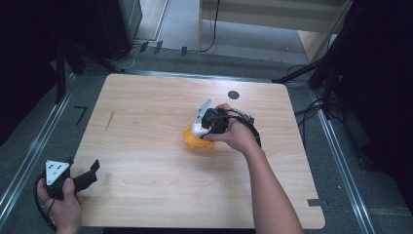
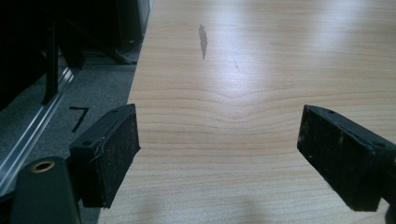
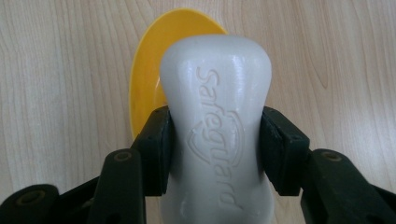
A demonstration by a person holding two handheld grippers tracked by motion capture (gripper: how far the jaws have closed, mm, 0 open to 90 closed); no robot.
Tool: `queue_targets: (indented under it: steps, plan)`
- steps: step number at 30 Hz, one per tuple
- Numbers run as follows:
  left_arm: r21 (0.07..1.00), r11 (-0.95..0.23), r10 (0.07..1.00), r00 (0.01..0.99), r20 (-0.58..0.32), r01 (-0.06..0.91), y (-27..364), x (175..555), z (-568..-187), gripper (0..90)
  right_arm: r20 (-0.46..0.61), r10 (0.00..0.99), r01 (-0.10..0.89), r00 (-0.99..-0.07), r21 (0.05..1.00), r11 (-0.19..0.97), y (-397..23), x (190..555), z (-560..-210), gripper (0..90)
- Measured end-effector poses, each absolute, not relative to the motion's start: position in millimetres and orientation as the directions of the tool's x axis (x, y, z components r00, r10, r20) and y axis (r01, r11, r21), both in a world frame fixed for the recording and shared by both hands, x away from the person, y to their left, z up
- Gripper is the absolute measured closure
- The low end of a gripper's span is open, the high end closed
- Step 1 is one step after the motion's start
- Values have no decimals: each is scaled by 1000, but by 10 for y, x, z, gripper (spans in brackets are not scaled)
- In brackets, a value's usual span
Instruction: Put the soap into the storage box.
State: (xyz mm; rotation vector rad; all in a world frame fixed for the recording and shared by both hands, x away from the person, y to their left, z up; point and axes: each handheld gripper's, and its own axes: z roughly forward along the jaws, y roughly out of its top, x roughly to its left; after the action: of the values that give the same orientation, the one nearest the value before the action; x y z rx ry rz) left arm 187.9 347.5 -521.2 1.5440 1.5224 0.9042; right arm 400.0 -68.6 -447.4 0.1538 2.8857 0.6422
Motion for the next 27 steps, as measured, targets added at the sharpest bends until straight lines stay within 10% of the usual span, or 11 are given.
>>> queue_targets:
  steps: [27]
  plan:
    - [892,12,999,36,-32,453,3477,1883,-5213,132,-127,74,20,-989,381,924,-568,4068,-4687,509]
